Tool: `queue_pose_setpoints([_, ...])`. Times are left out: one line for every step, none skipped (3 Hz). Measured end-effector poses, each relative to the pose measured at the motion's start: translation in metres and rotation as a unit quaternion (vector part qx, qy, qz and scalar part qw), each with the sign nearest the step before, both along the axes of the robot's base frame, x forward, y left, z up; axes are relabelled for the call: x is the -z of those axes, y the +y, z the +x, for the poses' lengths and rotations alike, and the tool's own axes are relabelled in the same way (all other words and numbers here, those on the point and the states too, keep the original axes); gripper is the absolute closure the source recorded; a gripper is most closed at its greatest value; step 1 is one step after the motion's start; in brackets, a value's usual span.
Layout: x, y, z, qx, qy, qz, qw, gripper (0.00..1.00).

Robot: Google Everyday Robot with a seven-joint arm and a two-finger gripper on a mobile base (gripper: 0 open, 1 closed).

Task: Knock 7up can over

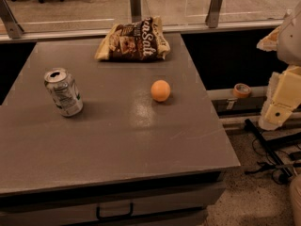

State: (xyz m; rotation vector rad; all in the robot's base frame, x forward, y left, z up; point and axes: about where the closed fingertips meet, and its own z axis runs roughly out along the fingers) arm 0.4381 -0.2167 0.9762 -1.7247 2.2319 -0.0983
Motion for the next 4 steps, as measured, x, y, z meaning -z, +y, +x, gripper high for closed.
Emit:
queue_pose_setpoints([0.0, 0.0, 0.0, 0.0, 0.0, 0.0, 1.0, 0.0])
queue_pose_setpoints([-0.009, 0.021, 0.002, -0.026, -0.01, 0.046, 0.9986, 0.0])
queue_pose_setpoints([-0.028, 0.07, 0.008, -0.081, -0.037, 0.132, 0.9872, 0.0])
queue_pose_setpoints([-0.043, 0.135, 0.011, -0.121, -0.039, 0.234, 0.9638, 0.0])
